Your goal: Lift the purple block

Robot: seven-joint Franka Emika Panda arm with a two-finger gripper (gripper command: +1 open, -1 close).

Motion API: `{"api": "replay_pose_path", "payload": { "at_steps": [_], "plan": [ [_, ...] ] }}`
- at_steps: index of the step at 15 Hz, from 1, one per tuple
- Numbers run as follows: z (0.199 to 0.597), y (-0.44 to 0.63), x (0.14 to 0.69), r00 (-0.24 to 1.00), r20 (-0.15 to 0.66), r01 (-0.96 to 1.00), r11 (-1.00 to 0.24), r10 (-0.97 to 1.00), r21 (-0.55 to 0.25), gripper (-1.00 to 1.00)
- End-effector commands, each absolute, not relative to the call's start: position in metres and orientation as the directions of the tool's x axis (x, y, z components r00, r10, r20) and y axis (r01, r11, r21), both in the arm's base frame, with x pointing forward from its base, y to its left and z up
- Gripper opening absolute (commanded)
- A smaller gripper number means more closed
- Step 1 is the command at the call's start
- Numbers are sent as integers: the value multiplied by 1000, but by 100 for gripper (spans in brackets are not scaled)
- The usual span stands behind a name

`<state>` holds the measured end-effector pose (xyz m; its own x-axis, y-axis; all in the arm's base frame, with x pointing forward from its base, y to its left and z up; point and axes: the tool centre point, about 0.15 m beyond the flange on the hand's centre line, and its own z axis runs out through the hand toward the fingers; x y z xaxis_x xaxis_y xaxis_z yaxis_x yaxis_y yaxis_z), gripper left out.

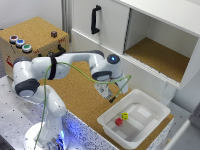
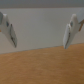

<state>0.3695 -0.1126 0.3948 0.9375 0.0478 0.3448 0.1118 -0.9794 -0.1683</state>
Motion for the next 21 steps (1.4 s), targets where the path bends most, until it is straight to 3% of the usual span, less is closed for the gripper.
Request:
{"api": "replay_pose_path", "payload": {
  "at_steps": [1, 5, 9, 13, 17, 21],
  "plan": [
    [385, 62, 415, 880, 229, 445, -891, 415, -94, 100],
    [408, 215, 424, 658, 229, 741, -671, 717, -26, 100],
    [422, 322, 411, 413, 206, 908, -418, 887, -20, 100],
    [433, 397, 408, 231, 166, 972, -235, 959, 7, 100],
    [456, 444, 428, 123, 186, 990, -135, 975, 51, 100],
    [472, 467, 453, 40, 209, 999, -41, 977, -1, 100]
  ]
}}
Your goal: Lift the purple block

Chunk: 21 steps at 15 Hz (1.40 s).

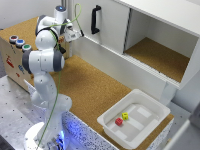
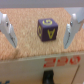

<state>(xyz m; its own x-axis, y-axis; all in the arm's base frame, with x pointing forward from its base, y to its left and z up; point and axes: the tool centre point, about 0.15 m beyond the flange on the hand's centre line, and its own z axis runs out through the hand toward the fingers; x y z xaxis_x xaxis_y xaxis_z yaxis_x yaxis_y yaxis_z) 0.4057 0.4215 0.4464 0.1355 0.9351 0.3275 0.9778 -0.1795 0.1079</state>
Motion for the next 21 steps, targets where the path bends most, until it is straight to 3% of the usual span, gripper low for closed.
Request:
{"api": "replay_pose_path", "payload": {
  "at_steps": [1, 7, 11, 12, 21],
  "plan": [
    [471, 474, 459, 13, 193, 1000, -11, 981, -12, 100],
    [457, 495, 470, -164, 104, 980, 174, 981, -97, 100],
    [448, 501, 459, -235, 20, 968, 236, 972, -85, 100],
    [448, 500, 454, -247, 12, 965, 247, 969, -83, -100],
    [428, 495, 411, -311, -95, 950, 307, 946, -61, -100]
  ]
}}
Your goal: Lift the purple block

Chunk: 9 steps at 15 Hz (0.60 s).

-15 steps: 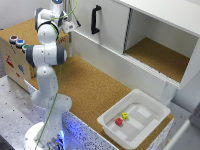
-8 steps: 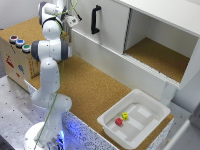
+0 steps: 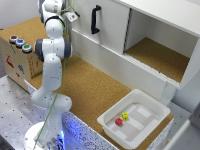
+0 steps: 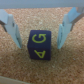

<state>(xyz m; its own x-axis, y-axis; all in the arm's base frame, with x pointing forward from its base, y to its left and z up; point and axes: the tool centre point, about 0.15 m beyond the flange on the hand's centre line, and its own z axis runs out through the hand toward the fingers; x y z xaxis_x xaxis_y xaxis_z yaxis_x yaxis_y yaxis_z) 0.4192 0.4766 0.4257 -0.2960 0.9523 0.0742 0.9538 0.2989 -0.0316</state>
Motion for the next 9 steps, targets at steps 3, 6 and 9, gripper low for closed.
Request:
{"api": "replay_pose_path", "payload": {
  "at_steps": [3, 6, 9],
  "plan": [
    [429, 490, 415, -285, -94, 958, 281, 954, -56, -100],
    [430, 486, 417, -255, -79, 966, 252, 964, -50, -100],
    [443, 479, 418, -208, -17, 978, 207, 978, -37, -100]
  ]
}}
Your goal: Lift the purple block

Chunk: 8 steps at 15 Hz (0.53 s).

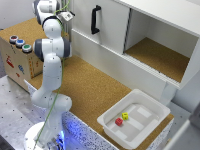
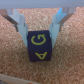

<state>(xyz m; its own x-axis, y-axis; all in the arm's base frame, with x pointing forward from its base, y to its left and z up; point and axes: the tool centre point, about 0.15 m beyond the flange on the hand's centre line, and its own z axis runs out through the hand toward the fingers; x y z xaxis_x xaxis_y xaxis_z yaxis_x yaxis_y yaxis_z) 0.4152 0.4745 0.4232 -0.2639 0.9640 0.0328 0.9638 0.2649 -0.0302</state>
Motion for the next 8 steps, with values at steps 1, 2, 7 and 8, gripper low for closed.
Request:
{"api": "replay_pose_path", "payload": {
  "at_steps": [1, 2, 7, 8],
  "plan": [
    [447, 476, 416, -193, -2, 981, 193, 981, -31, -100],
    [454, 469, 412, -168, 28, 985, 169, 985, -26, -100],
    [455, 416, 396, 32, 153, 995, -18, 988, -94, -100],
    [452, 400, 393, 84, 176, 991, -64, 981, -113, -100]
  ]
}}
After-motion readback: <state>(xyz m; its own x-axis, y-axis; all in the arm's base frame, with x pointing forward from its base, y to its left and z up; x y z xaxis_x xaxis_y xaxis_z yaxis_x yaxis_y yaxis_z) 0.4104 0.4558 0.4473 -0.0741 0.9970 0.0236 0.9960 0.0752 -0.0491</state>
